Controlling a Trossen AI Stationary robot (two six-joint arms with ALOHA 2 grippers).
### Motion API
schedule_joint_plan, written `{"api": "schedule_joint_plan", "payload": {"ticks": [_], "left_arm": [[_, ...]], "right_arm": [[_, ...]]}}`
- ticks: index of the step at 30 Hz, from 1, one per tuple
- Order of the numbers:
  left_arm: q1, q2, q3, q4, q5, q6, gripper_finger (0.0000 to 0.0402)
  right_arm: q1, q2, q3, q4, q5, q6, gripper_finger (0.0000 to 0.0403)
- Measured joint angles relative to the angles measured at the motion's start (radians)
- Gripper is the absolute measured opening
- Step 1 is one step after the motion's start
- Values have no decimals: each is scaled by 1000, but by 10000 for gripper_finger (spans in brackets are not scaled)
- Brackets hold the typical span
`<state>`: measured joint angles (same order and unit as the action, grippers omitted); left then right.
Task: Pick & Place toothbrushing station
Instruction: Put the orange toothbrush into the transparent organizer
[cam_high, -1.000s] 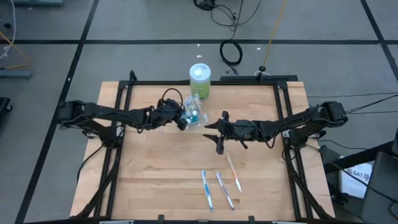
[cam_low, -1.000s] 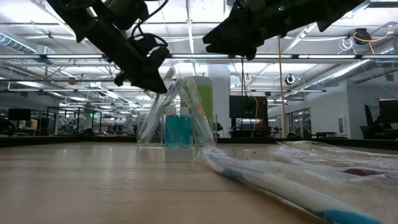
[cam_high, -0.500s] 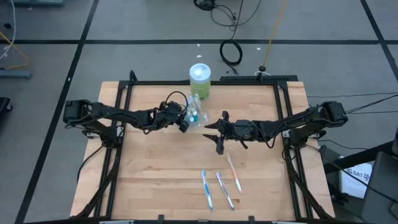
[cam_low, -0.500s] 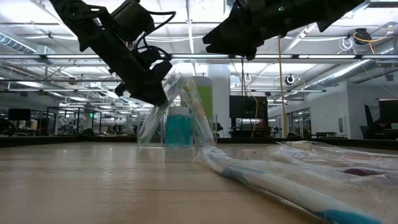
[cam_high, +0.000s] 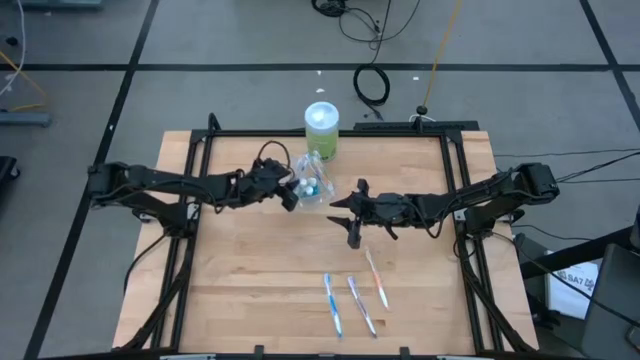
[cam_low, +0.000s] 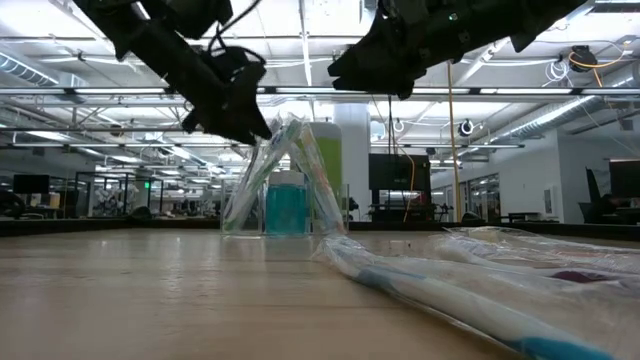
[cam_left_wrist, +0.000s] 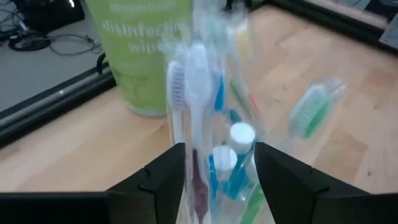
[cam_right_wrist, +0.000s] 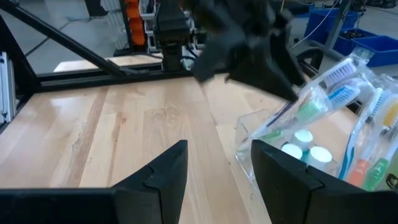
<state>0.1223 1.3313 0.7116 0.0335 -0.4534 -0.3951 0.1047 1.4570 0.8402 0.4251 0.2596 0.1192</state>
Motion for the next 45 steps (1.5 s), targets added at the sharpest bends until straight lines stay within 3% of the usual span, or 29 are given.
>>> {"api": "schedule_joint_plan", "payload": {"ticks": [5, 11, 26, 31, 39, 45], "left_arm": [[-2, -78, 0, -47, 23, -2, 193], [-24, -134, 0, -57, 123, 61, 191], [-149, -127, 0, 0, 366, 268, 191], [-195, -127, 0, 11, 411, 305, 191], [-243, -127, 0, 9, 408, 297, 191], [-249, -126, 0, 7, 401, 296, 191]], "right_arm": [[1, 0, 0, -20, -1, 0, 171], [1, 0, 0, -21, -3, 0, 171], [2, 0, 0, -22, -6, 0, 171], [3, 0, 0, -50, -108, -2, 171], [128, 0, 0, -107, -105, 143, 171], [241, 1, 0, -420, -53, 413, 171]]}}
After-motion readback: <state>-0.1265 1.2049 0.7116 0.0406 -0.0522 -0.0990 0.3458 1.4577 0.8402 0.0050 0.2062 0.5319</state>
